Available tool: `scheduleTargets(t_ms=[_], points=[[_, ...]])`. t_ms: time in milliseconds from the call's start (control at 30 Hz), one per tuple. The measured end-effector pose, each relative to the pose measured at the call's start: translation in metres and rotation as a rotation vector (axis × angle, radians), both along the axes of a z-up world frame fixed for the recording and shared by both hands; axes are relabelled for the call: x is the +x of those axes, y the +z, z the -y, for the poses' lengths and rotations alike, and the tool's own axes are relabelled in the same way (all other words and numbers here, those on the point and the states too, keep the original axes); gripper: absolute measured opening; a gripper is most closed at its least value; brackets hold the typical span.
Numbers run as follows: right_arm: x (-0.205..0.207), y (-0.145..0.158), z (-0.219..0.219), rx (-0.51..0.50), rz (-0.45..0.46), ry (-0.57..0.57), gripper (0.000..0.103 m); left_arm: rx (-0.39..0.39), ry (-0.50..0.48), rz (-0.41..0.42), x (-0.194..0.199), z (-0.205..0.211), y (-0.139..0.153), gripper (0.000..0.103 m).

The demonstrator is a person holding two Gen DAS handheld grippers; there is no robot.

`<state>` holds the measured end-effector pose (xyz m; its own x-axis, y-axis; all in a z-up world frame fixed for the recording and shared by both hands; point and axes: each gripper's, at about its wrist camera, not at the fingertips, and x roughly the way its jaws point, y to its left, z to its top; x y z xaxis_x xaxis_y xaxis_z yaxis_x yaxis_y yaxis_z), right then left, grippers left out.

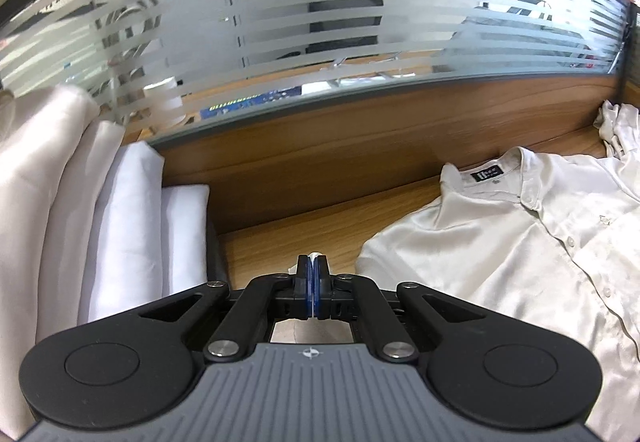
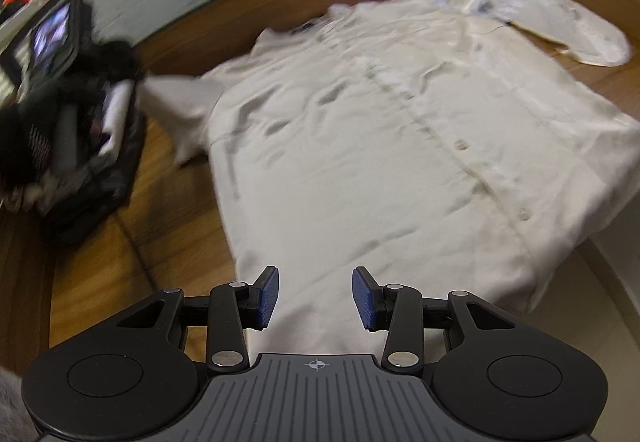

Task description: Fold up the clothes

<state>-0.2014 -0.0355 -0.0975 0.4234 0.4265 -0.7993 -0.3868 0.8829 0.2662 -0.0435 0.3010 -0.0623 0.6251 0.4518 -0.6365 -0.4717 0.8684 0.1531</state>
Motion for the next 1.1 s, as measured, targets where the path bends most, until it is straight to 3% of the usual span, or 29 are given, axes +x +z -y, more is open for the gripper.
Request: scheduleTargets(t_ms=[367,500,533,567,600,800,1100], points=[[-0.020,-0.033,-0.046,-0.041,-0.037,0.215,0.041,0.034,-0.023,0.003,0.004,0.007,0.007,0.001],[-0.023,-0.047,-0.064,-0.111,-0.034,0.260,0.041,0.041,-0.028,0.011,0.002,0.009,0.012,0.001],[-0.024,-0.049,-0.067,-0.134,-0.026,0.265,0.037,0.041,-0.030,0.014,0.002,0.009,0.013,0.001],[-0.025,-0.051,-0.069,-0.155,-0.006,0.262,0.013,0.041,-0.035,0.016,0.002,0.009,0.013,0.001],[-0.026,-0.052,-0.069,-0.167,0.012,0.254,0.006,0.045,-0.038,0.018,0.002,0.010,0.014,0.001],[-0.024,-0.037,-0.053,-0.157,0.051,0.184,0.003,0.023,-0.064,0.060,0.009,0.017,0.030,0.001],[0.007,-0.011,-0.004,-0.168,0.061,0.070,0.003,0.006,-0.163,0.141,0.054,0.073,0.058,0.001]])
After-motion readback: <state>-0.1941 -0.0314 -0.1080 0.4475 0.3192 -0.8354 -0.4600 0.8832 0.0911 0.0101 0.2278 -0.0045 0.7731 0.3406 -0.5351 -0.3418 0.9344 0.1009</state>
